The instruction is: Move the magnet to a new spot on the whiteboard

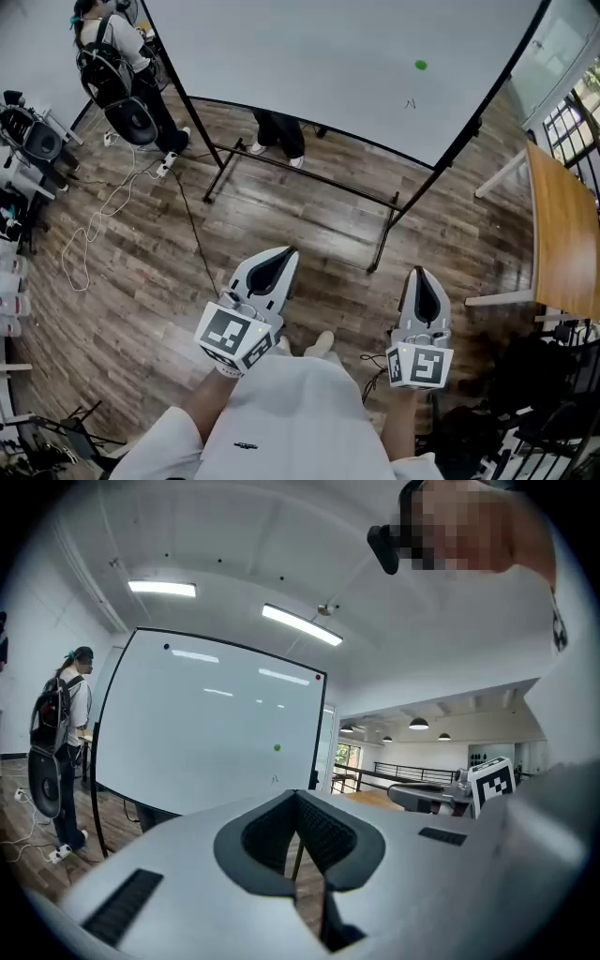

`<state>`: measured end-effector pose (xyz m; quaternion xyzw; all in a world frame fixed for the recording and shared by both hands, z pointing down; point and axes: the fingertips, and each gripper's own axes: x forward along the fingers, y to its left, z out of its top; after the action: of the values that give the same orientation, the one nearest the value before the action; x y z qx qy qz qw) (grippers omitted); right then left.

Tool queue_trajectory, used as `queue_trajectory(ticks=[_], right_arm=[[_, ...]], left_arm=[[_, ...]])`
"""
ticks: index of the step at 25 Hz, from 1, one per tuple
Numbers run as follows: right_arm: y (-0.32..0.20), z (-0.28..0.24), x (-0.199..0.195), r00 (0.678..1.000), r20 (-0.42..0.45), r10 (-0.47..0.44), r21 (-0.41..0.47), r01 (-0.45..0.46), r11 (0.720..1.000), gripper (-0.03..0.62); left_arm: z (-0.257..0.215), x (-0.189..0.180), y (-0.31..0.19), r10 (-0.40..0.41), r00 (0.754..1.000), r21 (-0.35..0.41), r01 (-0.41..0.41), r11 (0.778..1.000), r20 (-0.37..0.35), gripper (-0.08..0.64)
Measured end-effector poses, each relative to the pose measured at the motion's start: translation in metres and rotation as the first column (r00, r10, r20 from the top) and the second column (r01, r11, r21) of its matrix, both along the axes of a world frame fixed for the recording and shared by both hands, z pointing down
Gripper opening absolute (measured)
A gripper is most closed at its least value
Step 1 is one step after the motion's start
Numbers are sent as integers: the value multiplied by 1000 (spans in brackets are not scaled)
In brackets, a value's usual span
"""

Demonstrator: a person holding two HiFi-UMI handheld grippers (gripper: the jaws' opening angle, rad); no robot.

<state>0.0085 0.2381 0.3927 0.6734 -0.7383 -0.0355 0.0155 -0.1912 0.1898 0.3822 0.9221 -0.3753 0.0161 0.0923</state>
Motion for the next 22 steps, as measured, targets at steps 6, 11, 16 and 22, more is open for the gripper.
queue_trajectory(ticks=[6, 11, 16, 22], right_arm=[[7, -5, 32, 999, 41, -24, 42, 22, 999, 12], [1, -6, 56, 998, 31, -51, 59, 49, 997, 12], [-15, 1, 77, 997, 46, -64, 52, 61, 997, 12], [-61, -2, 98, 998, 44, -35, 64, 32, 997, 12]], left_arm=[[0, 43, 8, 8, 1000, 22, -8, 1000, 6, 6], [2, 71, 6, 0, 1000, 30, 0, 1000, 11, 6], [12, 94, -7, -6, 999, 11, 5, 1000, 33, 6], [13, 115, -55, 8, 1000, 5, -8, 1000, 16, 6]])
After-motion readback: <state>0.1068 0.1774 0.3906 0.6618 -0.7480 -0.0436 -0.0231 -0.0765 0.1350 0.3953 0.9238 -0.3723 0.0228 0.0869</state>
